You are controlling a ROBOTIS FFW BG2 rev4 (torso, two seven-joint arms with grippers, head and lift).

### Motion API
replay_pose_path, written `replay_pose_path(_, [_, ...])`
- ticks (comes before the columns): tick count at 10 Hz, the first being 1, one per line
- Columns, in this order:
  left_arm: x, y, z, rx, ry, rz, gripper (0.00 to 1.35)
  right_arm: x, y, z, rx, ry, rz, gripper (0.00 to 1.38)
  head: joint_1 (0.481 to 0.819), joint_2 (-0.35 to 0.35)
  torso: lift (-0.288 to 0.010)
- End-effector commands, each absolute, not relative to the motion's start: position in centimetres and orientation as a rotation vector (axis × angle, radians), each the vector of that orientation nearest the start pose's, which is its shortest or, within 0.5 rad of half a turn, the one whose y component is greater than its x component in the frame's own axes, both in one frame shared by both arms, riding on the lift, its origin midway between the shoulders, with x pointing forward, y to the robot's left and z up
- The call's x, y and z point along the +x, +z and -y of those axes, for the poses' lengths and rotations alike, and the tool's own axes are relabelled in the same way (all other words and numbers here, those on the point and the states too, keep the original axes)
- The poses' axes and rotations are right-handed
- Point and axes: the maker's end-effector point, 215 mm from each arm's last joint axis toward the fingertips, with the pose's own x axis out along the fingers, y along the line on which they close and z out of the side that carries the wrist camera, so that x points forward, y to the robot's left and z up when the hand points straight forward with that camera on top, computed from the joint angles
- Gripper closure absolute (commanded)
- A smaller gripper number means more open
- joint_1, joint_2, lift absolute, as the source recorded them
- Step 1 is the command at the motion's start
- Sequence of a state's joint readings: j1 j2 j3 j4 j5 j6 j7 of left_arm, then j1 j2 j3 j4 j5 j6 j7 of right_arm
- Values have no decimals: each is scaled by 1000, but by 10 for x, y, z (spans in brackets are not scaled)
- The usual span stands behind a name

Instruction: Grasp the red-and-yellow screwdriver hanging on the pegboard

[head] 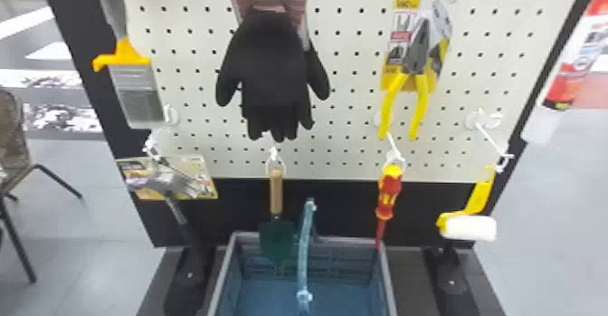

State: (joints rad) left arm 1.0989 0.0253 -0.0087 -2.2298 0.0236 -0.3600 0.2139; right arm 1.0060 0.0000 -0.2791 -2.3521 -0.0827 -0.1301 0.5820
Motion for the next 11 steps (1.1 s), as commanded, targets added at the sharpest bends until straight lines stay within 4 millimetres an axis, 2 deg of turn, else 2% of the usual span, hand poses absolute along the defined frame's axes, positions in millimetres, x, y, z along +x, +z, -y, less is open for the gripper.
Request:
replay_pose_path(1, [262,-342,-270,-7,198,-79,512,282,-319,231,-120,393,-123,170,549,0,-100])
replay_pose_path(5, [263,-343,-270,-7,201,-83,512,287,-319,238,-122,358,-121,170,549,0,-100])
replay_pose_path(11, [267,-342,-268,-7,189,-80,512,320,-316,231,-98,409,-71,170,549,0,-100])
